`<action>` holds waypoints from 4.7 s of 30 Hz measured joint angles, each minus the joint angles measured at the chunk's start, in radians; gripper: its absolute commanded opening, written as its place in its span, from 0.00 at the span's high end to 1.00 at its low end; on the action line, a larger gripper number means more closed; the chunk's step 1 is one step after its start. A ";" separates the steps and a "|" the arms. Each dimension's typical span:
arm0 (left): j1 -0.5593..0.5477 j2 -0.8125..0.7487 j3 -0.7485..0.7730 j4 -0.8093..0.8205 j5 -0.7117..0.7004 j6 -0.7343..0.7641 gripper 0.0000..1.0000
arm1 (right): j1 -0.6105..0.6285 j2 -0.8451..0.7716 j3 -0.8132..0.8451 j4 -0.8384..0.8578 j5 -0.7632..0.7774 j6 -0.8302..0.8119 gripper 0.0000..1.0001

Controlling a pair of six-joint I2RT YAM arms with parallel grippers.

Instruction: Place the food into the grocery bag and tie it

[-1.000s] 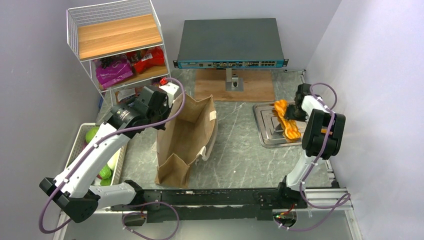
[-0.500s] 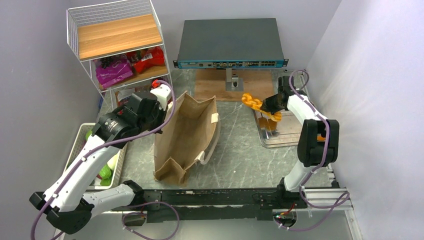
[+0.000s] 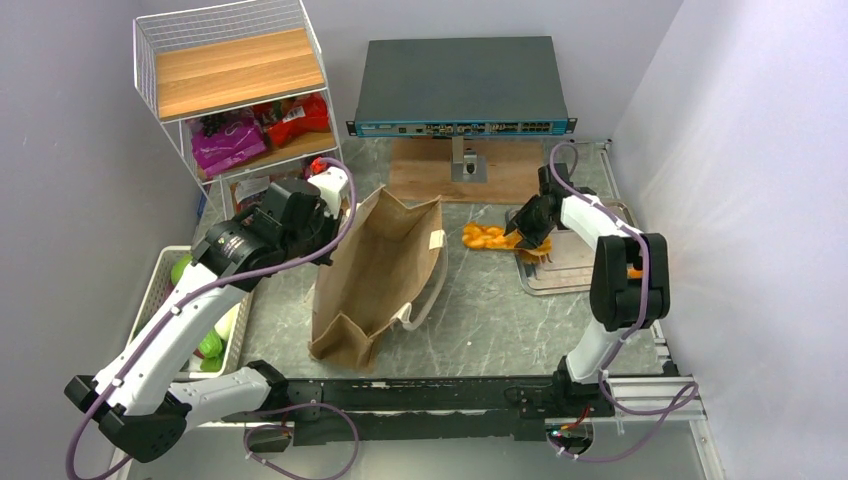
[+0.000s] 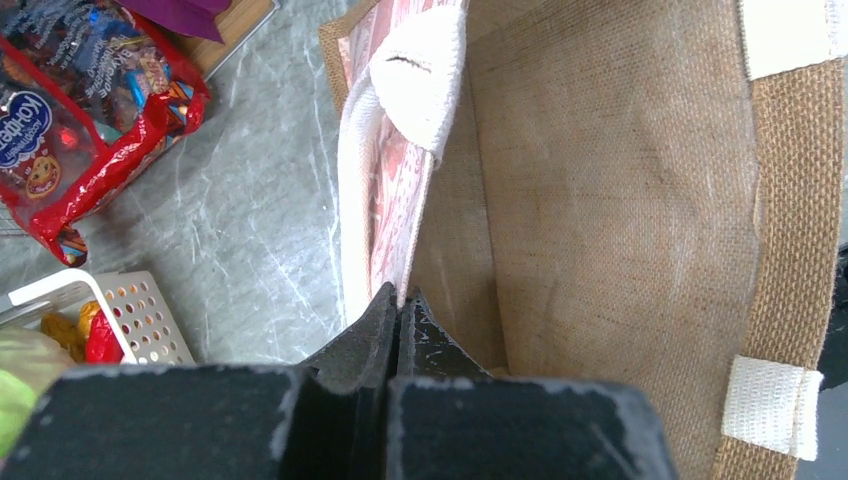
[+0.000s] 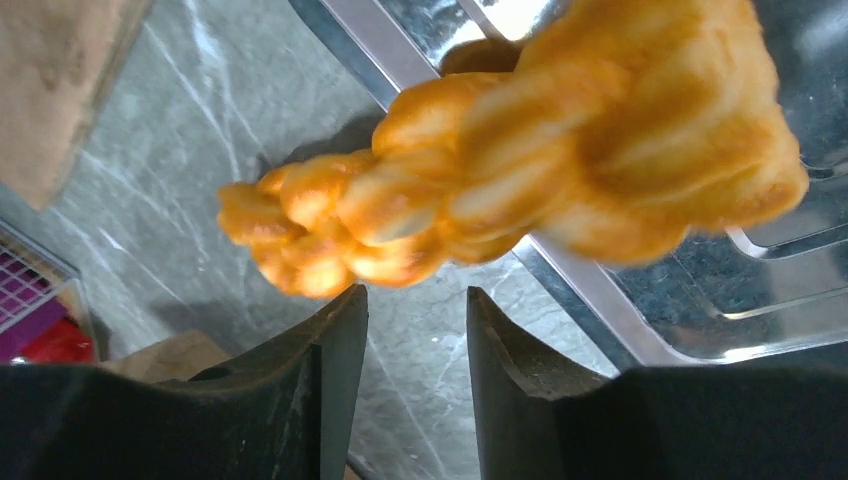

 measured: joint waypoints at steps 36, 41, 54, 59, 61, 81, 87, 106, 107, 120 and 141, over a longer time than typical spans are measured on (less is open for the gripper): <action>0.000 -0.016 0.000 -0.003 0.035 -0.017 1.00 | 0.027 -0.129 -0.383 0.447 -0.010 0.353 0.36; 0.000 -0.009 0.000 -0.004 0.035 -0.006 1.00 | 0.027 -0.082 -0.341 0.440 0.034 0.359 0.40; 0.000 0.006 0.003 -0.006 0.035 0.013 1.00 | 0.044 0.024 -0.198 0.327 0.069 0.242 0.92; 0.000 0.023 0.019 -0.008 0.035 0.014 1.00 | 0.047 0.026 -0.167 0.283 0.086 0.161 1.00; 0.000 0.031 0.031 -0.008 0.037 0.015 1.00 | 0.047 0.026 -0.159 0.270 0.089 0.135 1.00; 0.000 0.077 0.092 -0.016 0.070 -0.002 1.00 | 0.047 -0.194 -0.061 0.058 0.045 -0.126 1.00; 0.000 0.094 0.103 -0.016 0.079 -0.013 1.00 | 0.046 -0.320 -0.009 -0.019 0.004 -0.217 1.00; 0.000 0.137 0.137 -0.008 0.117 -0.031 1.00 | 0.131 -0.414 0.392 -0.166 -0.305 -0.383 1.00; 0.000 0.140 0.140 -0.008 0.118 -0.032 1.00 | 0.159 -0.407 0.414 -0.174 -0.316 -0.389 1.00; 0.000 0.226 0.268 -0.020 0.092 -0.181 1.00 | 0.371 -0.387 0.467 -0.178 -0.328 -0.362 1.00; 0.027 0.342 0.340 -0.025 0.045 -0.462 1.00 | 0.615 -0.283 0.504 -0.266 -0.097 -0.409 1.00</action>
